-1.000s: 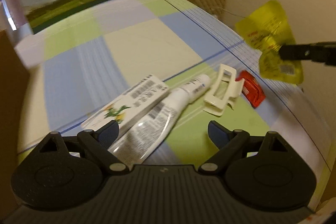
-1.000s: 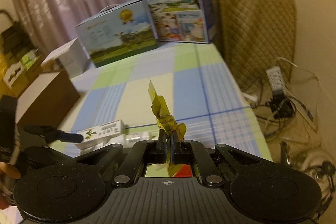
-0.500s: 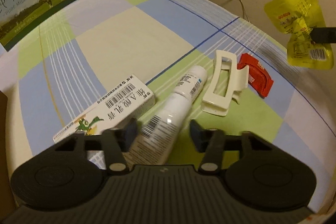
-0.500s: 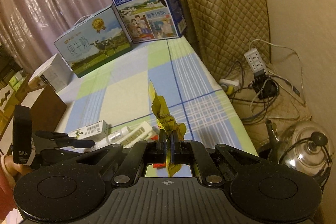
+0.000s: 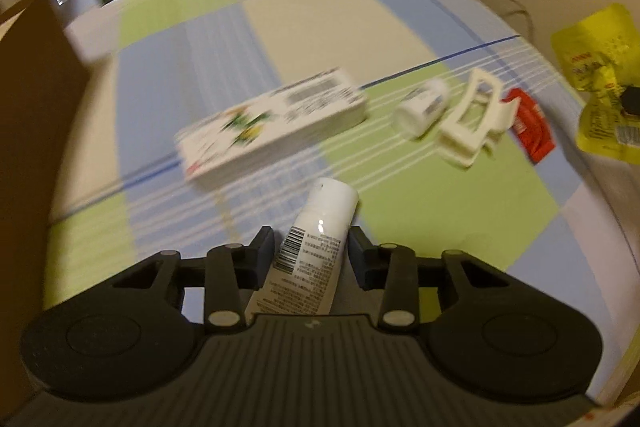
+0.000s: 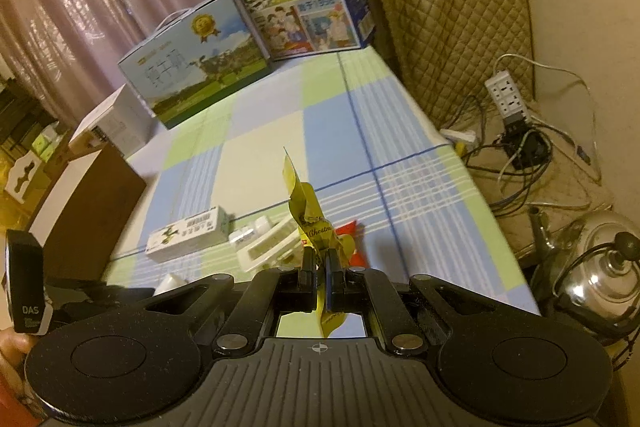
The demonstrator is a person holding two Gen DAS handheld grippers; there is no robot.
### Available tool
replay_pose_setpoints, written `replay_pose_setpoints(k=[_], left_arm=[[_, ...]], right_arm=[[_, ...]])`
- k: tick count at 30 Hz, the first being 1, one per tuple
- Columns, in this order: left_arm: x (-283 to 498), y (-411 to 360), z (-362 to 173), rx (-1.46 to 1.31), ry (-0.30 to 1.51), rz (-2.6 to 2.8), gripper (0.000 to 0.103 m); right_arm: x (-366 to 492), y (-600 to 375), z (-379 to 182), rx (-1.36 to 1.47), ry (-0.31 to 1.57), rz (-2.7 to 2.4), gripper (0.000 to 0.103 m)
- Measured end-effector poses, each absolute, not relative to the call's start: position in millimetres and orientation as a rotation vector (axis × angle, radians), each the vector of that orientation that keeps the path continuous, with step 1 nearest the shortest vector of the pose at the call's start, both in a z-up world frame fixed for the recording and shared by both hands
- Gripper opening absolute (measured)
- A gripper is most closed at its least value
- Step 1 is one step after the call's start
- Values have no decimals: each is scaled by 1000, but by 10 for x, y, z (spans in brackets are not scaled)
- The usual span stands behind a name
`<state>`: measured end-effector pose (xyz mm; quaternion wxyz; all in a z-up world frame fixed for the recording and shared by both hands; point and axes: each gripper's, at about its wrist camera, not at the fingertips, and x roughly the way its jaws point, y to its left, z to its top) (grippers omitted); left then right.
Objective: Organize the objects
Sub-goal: 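Grasp the white ointment tube with the left tool while the right tool holds the packet, then carry the tube and packet over the shoebox and release them inside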
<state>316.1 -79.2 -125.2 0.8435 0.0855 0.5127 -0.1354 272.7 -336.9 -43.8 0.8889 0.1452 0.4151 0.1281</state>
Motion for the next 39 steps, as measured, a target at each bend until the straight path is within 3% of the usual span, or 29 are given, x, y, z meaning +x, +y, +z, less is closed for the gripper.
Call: replay_pose_setpoints(k=[11, 22, 39], left_arm=[[2907, -618, -1264, 168, 1105, -242, 36], [2814, -633, -1199, 183, 1077, -232, 29], [2469, -91, -304, -9, 827, -170, 29]], right_arm=[[2691, -3190, -459, 286, 874, 320, 0], [2619, -3042, -443, 269, 880, 348, 0], [2527, -2410, -290, 217, 863, 459, 0]])
